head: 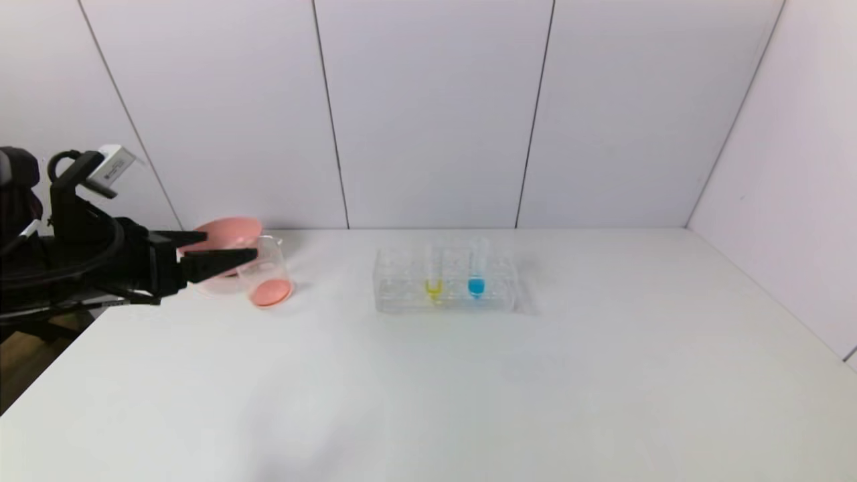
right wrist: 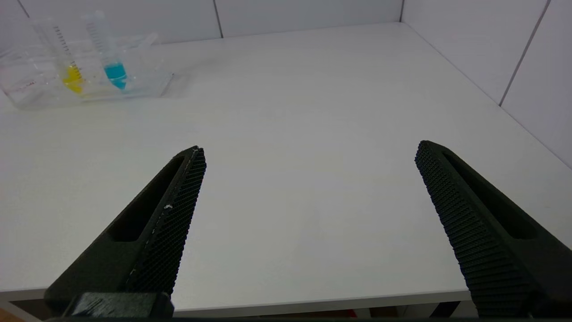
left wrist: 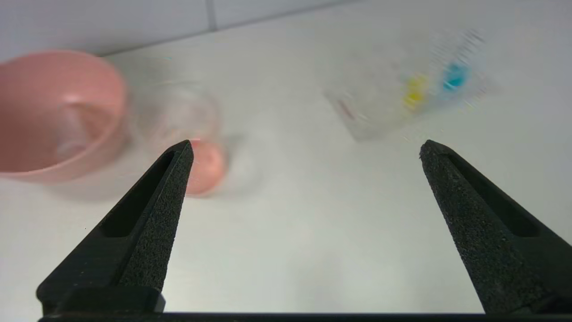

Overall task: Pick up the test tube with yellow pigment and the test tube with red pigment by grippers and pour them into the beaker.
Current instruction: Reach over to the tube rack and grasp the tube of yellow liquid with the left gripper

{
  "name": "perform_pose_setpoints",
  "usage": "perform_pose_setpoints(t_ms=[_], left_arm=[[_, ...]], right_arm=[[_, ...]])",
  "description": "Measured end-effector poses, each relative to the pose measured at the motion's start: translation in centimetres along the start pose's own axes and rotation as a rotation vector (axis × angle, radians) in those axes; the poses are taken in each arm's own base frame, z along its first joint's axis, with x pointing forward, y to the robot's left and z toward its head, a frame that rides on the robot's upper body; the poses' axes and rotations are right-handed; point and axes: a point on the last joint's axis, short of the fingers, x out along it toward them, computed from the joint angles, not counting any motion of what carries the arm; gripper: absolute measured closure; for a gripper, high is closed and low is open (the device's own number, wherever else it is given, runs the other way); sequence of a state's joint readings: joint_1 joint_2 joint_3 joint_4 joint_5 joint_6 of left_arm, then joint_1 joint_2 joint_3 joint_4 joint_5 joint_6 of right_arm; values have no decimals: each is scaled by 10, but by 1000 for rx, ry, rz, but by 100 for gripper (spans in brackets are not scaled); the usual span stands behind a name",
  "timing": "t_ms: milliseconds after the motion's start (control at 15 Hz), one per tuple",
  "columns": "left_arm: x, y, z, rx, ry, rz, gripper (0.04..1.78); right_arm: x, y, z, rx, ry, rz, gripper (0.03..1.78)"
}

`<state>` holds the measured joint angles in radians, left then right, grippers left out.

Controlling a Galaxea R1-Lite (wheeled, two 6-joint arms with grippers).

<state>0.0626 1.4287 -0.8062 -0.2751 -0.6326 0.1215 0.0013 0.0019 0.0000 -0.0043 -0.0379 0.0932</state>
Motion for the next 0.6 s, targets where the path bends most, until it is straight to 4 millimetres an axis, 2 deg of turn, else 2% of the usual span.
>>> perform_pose_setpoints(t_ms=[133,333,600], left_arm=[[1,-28,-7,48,13,-176,6],[10,-70,-14,87,48,-351,6],[22,-138,-21,83,112,-451,6]], right_arm=[[0,0,0,0,0,0,10],[0,0,0,0,0,0,10],[0,0,0,0,0,-1,10]])
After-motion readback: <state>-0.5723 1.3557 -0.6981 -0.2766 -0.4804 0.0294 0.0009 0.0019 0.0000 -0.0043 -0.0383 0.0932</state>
